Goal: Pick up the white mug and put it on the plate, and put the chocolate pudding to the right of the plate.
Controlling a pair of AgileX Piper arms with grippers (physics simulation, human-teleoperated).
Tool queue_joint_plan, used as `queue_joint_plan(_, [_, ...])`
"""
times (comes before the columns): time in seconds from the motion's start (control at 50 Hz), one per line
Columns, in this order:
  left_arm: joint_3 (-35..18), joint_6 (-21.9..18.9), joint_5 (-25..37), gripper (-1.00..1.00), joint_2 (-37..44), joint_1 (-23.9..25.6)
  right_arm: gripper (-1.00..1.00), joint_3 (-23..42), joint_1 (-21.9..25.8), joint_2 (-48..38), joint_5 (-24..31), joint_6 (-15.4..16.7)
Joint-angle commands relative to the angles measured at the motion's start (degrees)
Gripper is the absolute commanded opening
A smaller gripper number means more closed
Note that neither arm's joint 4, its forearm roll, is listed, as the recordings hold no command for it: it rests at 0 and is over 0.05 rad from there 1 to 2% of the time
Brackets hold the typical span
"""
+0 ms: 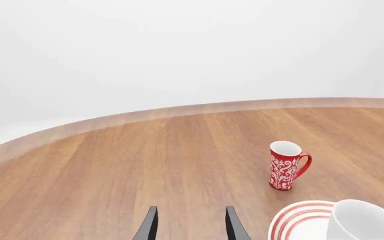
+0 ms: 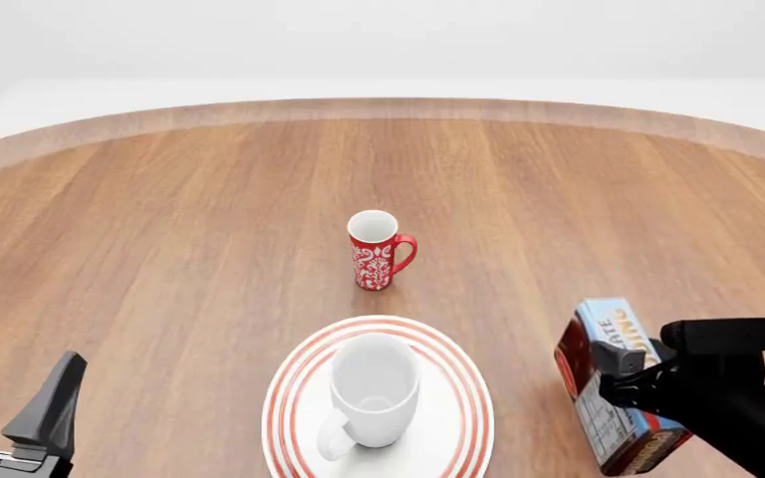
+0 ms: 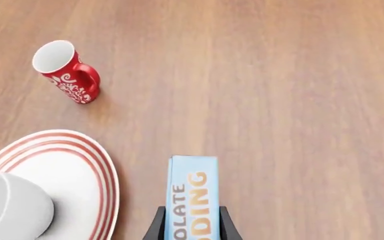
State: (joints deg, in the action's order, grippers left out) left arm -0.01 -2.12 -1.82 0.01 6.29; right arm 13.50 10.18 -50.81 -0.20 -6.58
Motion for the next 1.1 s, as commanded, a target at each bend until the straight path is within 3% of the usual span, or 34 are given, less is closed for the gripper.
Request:
queue_joint_plan(0.02, [0.0, 0.0, 0.0, 1.00, 0.0, 0.0, -1.00, -2.4, -0.3, -0.6, -2.0, -1.3])
queue_joint_plan(0.88, [0.0, 0.0, -0.2, 1.00, 0.0, -0.1, -1.00, -5.6, -0.1, -7.3, -9.2, -2.2])
queue_joint_plan(0.9, [0.0, 0.0, -0.3, 1.00, 0.0, -0.1, 1.00, -5.6, -0.2, -7.1, -9.1, -2.2])
queue_joint_plan(1.1, [0.0, 0.0, -0.3, 1.00, 0.0, 0.0, 1.00, -5.2, 0.5, -6.7, -8.5, -2.7])
